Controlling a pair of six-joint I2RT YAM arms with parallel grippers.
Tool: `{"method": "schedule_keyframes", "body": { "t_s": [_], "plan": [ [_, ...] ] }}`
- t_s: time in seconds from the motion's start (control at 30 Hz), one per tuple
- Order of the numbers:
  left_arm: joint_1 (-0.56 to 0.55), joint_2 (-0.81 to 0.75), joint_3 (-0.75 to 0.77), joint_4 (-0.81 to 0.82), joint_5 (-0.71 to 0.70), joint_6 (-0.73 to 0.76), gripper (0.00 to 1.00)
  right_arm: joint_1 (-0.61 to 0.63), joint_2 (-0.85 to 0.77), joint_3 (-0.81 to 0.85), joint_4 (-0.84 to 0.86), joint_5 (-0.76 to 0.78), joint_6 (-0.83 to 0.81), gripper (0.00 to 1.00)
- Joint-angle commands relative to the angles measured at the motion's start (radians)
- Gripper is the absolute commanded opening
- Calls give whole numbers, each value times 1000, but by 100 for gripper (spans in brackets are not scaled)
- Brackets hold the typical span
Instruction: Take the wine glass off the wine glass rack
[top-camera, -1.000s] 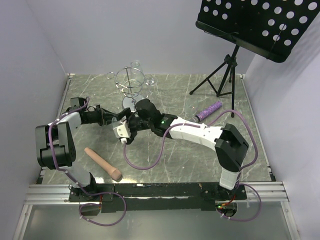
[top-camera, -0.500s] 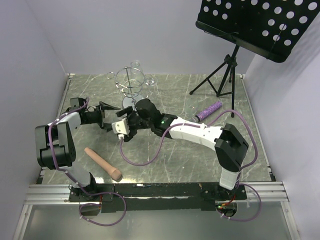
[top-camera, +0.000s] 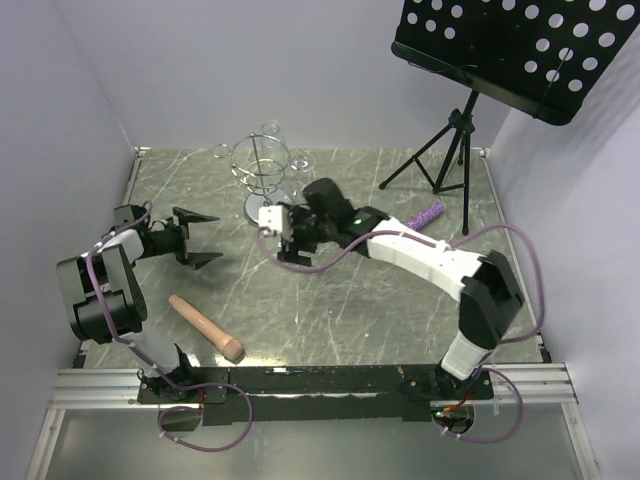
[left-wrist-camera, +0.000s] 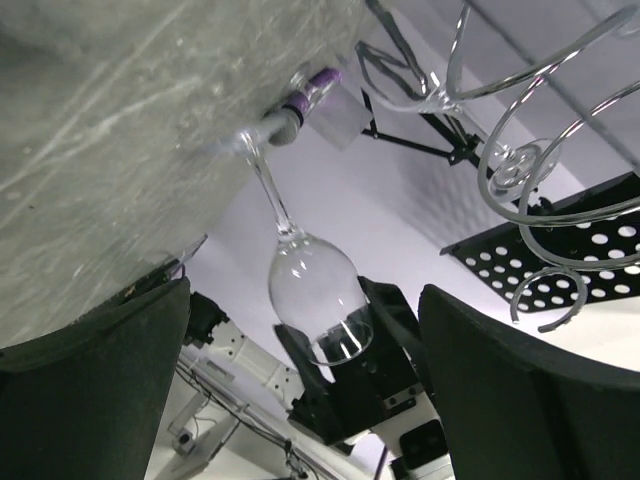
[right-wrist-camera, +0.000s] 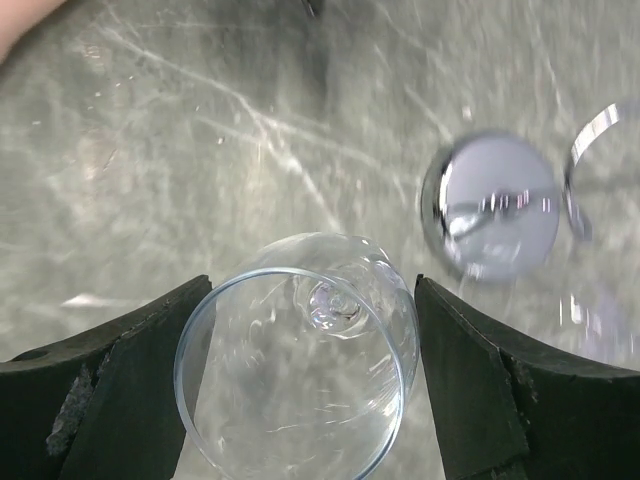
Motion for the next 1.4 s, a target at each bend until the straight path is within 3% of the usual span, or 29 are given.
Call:
{"method": "schedule_keyframes", "body": {
  "t_s": [0.0,0.17,0.4,0.83,1.0,1.37],
  "plan": [
    [40,-51,3,-6,-52,94,100,-68,-164,11,-108,-18,153,45],
    [60,-52,58,-69,-135,229,100,-160,-239,-19,-185,22,213,44],
    [77,-58,100,-104,-204,305,100,-339,-306,-32,-254,33,267,43],
    [134,-60,121,-155,-271,475,100,-560,-541,-212,-263,13,354,41],
    [134,-28,175,-181,-307,547,100,-690,-549,-238,-250,4,394,41],
    [143,-8,214,-167,-305,536,100,-918,-509,-302,-119,-13,437,41]
  ]
}}
